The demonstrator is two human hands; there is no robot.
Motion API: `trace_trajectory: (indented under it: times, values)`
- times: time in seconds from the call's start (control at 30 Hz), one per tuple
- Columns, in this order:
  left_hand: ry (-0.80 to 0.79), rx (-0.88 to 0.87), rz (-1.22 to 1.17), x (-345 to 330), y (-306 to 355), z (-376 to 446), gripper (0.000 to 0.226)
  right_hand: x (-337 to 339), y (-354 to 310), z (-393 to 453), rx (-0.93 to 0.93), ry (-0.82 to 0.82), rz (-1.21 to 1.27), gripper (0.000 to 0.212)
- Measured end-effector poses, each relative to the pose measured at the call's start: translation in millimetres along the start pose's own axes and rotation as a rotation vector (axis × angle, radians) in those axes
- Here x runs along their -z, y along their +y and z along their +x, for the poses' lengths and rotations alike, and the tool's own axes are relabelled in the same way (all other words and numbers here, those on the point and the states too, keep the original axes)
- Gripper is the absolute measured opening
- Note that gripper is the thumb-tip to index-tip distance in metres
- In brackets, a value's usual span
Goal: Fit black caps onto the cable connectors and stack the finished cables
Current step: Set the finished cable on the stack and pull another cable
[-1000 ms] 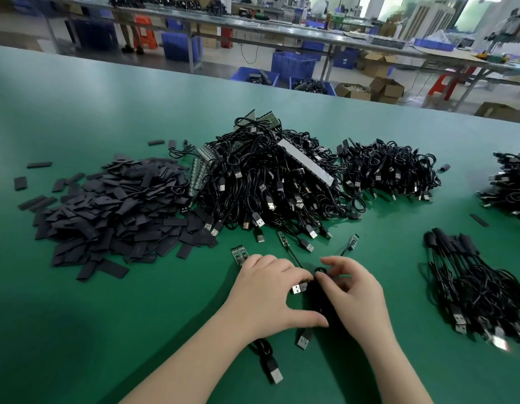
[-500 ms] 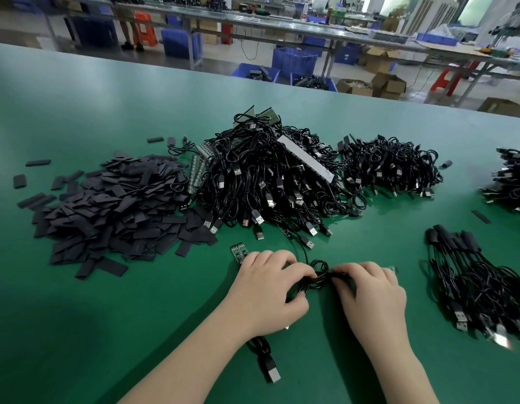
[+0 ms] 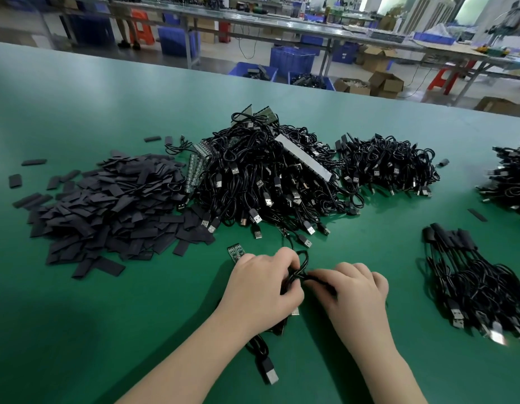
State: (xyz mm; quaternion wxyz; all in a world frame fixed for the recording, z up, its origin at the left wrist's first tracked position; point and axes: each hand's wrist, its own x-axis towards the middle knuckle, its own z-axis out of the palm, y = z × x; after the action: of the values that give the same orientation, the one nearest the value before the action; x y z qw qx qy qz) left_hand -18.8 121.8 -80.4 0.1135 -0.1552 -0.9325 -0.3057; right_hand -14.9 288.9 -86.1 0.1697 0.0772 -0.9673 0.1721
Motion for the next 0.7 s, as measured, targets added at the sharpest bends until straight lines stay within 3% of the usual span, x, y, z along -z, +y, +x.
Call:
trace_trajectory:
  times: [0.13, 0.2, 0.37, 0.47, 0.7]
  values:
    - [0.15, 0.061, -0.371, 10, 3, -1, 0.017, -3, 1, -1, -0.001, -0.002, 0.005, 0.01]
    - [0.195, 0.096, -0.439, 16, 2, 0, 0.021, -3, 4, 0, -0.073, 0.003, 0.006, 0.005]
    - [0.093, 0.082, -0.099, 20, -2, -2, 0.017, 0, 15, 2, -0.294, 0.163, 0.009, 0.005]
    - [0.007, 0.087, 0.105, 12, -1, -5, 0.02, 3, 19, 4, -0.326, 0.273, 0.025, 0.006]
    - [-0.14, 0.048, 0.06, 11, -3, -3, 0.033, 1, 15, 4, -0.241, 0.288, 0.263, 0.008]
